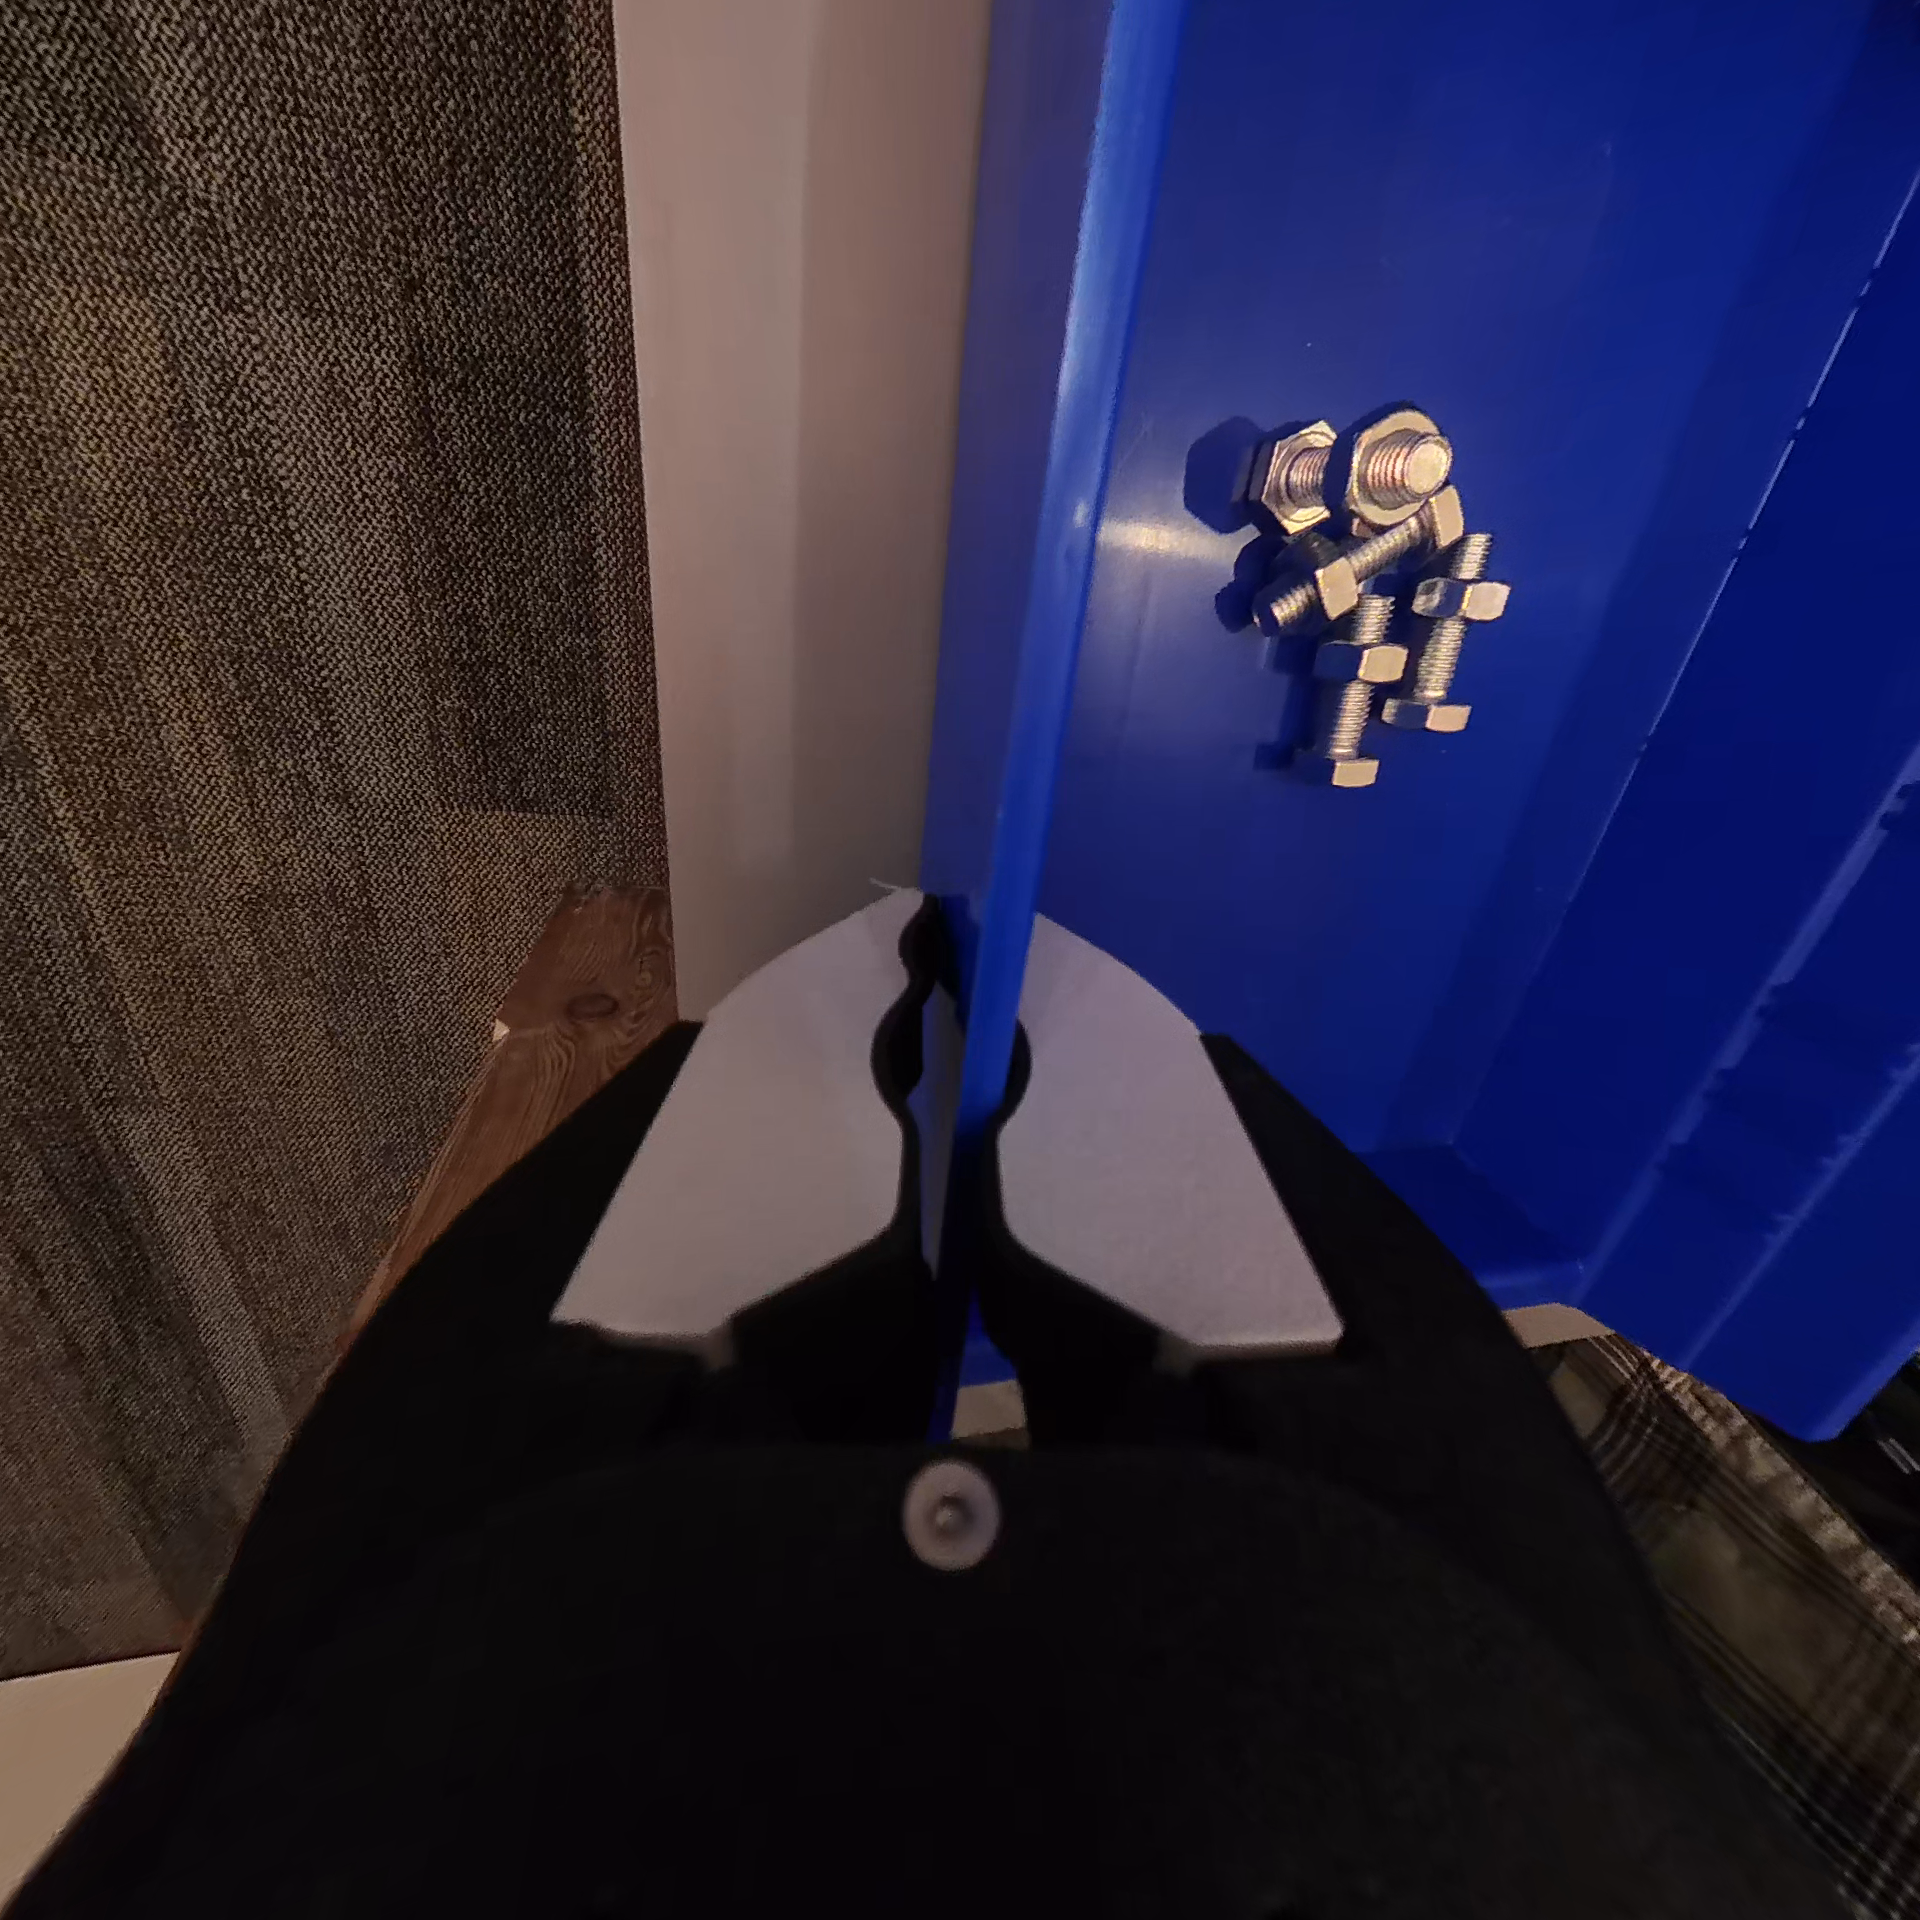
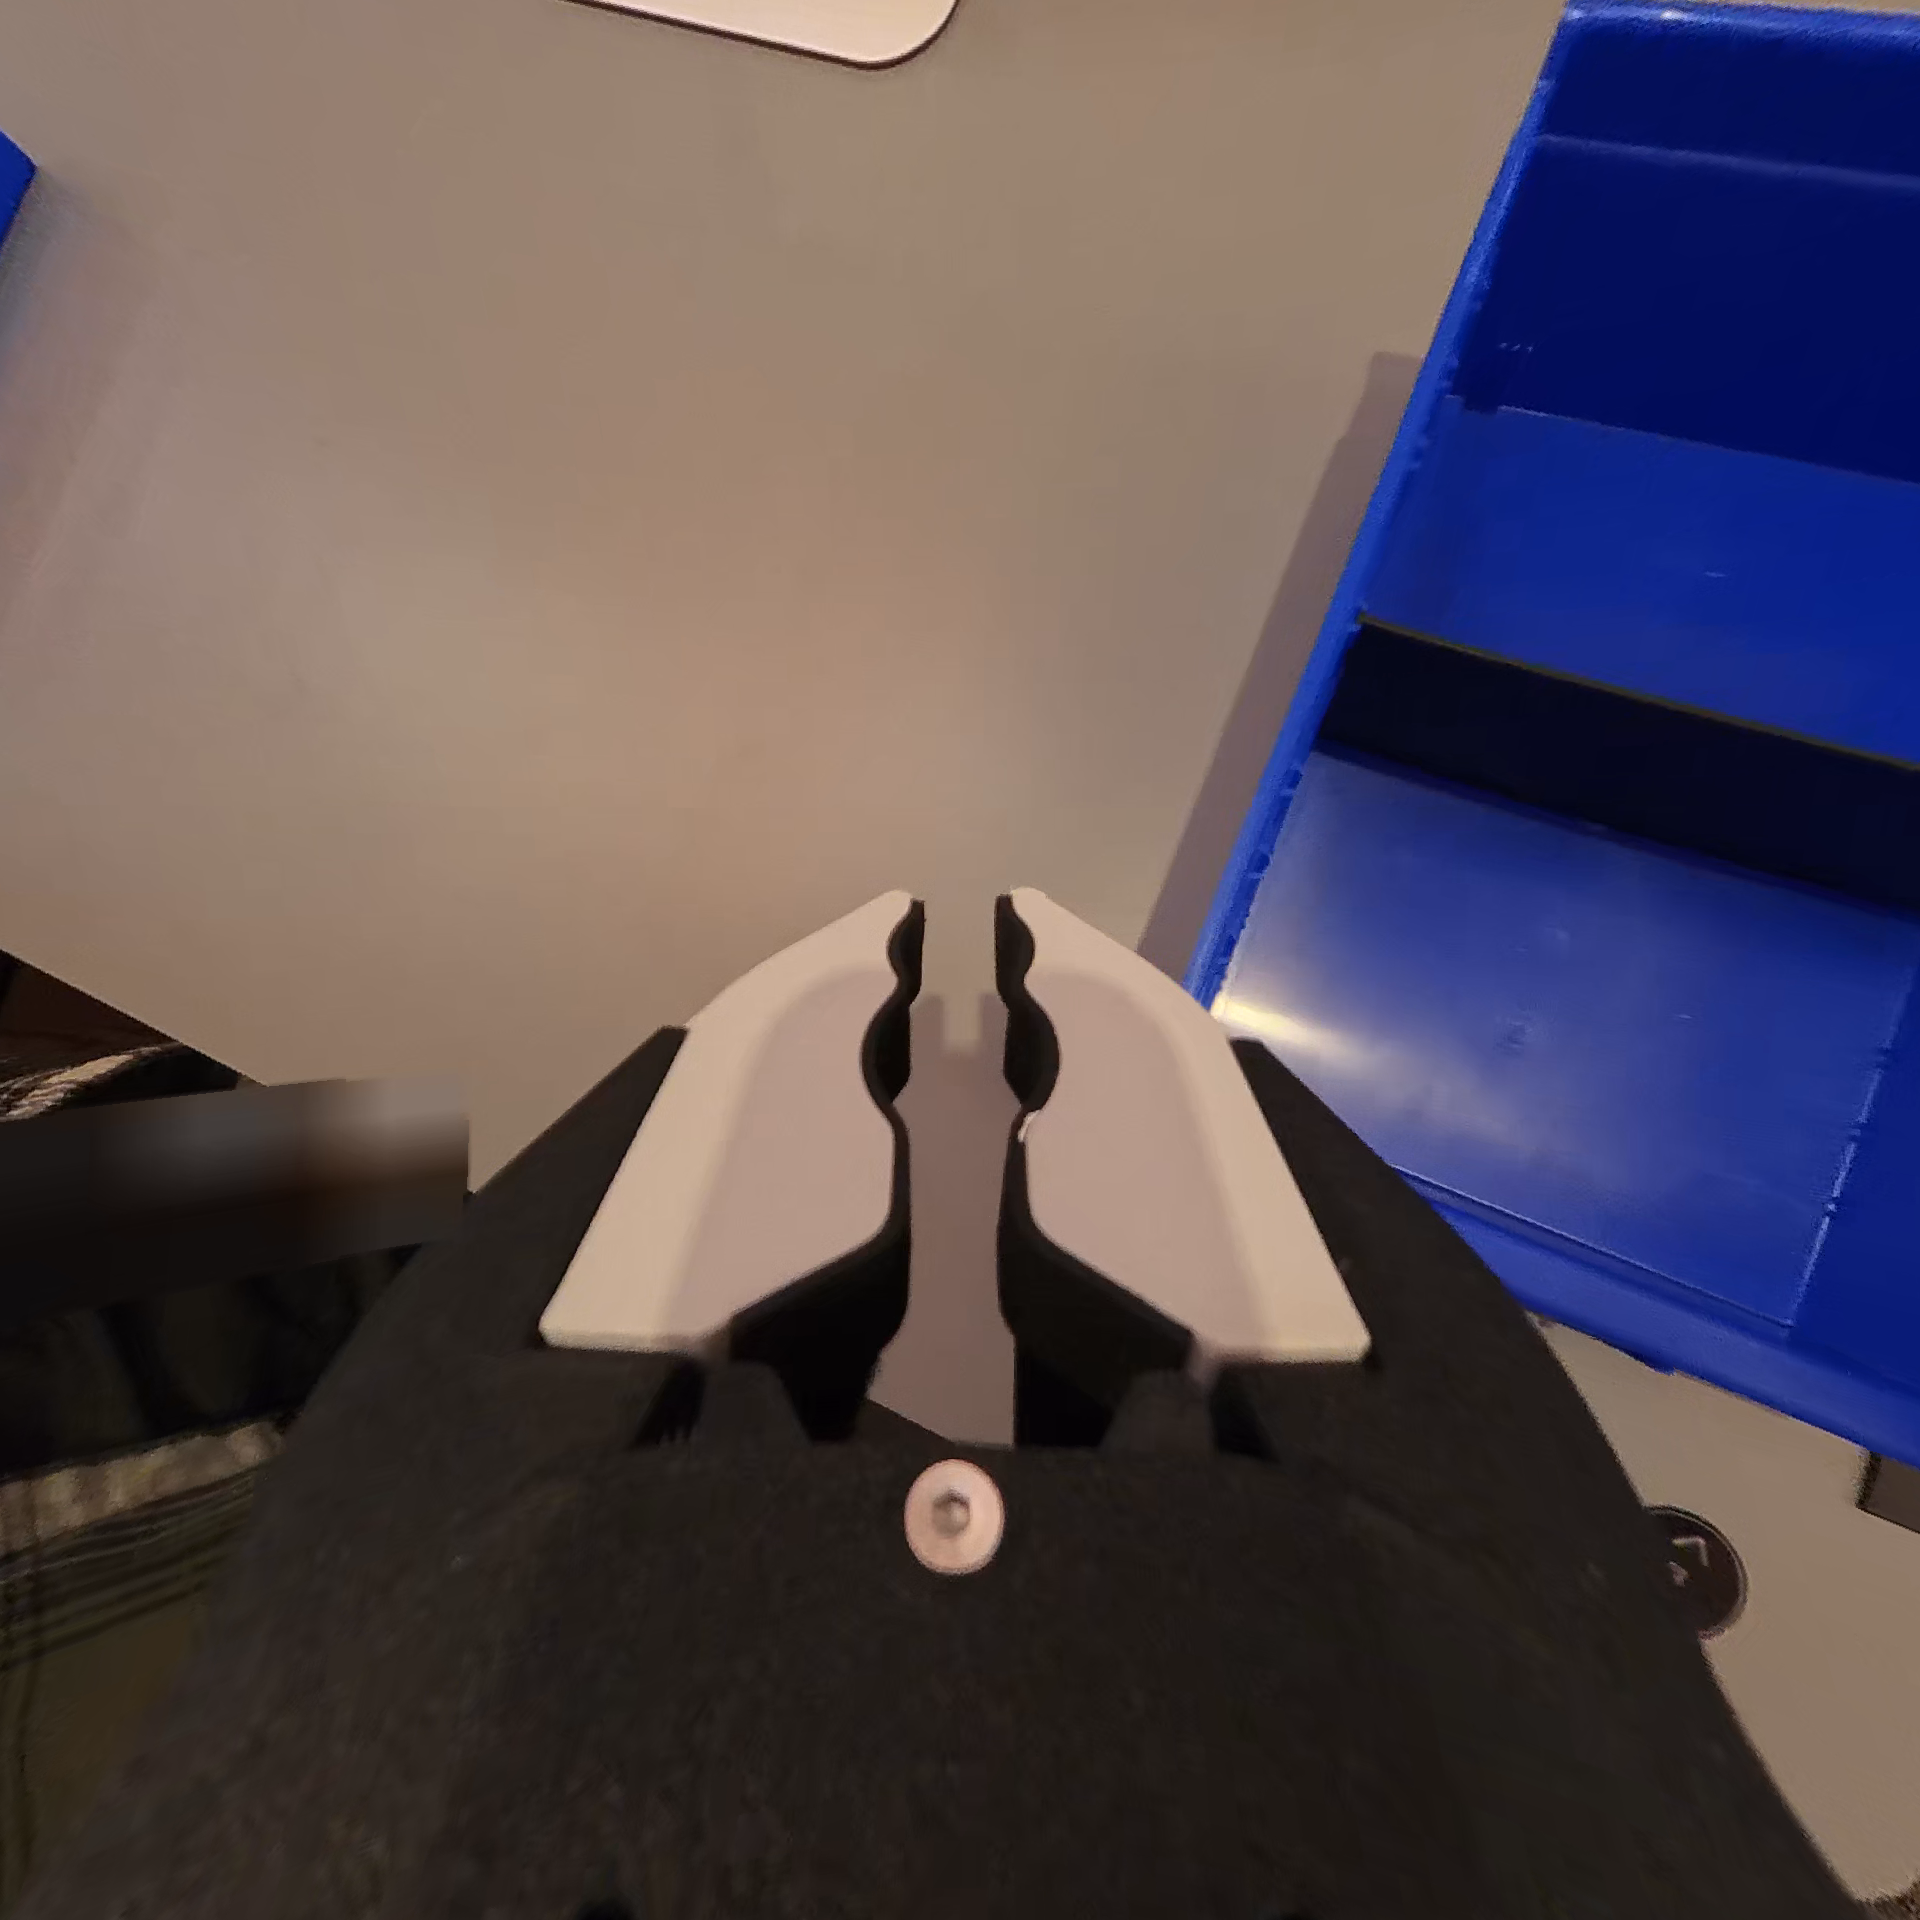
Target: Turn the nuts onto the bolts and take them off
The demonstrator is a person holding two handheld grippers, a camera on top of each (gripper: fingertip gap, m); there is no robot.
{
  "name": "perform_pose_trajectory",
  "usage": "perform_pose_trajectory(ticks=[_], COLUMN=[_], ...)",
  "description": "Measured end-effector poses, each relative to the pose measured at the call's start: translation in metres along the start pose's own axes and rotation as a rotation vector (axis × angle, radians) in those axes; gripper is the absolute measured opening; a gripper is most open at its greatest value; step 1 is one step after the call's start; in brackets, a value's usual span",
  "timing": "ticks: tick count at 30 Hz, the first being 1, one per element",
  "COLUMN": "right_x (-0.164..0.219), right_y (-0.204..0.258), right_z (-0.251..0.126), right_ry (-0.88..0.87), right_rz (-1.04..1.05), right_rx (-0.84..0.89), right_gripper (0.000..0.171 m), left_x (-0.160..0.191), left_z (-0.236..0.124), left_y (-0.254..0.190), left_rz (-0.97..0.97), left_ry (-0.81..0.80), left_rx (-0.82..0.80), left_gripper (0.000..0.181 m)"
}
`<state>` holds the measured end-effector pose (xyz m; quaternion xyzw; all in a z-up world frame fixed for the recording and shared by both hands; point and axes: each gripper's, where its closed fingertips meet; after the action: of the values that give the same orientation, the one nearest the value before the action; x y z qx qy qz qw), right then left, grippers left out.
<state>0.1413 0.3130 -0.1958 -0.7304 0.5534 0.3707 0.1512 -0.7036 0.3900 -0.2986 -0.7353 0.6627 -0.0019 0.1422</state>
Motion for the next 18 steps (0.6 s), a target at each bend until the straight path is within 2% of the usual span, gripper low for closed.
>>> perform_pose_trajectory(ticks=[4,8,12,18], right_x=[0.001,0.005,0.01,0.021], right_y=[0.011,0.022,0.033,0.05], right_z=[0.0,-0.002,-0.004,-0.001], right_ry=[-0.015,-0.047,-0.096,-0.158], right_rz=[-0.007,-0.025,-0.018,0.005], right_rx=[-0.026,-0.045,-0.083,-0.152], right_gripper=[0.014,0.015,0.017,0.019], left_x=[-0.004,-0.012,-0.023,-0.041], left_z=[-0.003,-0.023,-0.058,-0.126], left_y=[0.0,-0.005,-0.016,-0.062], left_rz=[0.006,0.007,0.036,0.156], left_ry=[-0.04,-0.142,-0.3,-0.622], left_rx=[0.015,0.06,0.082,0.149], left_gripper=[0.006,0.014,0.031,0.032])
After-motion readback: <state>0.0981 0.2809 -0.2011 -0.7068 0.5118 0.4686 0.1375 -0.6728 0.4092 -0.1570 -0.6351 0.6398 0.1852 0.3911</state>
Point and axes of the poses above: each gripper's, where its closed fingertips meet, z out along the fingers, x out of its underside, y = z × x across the jaws, and after that the axes turned 6 degrees about -y, right-handed
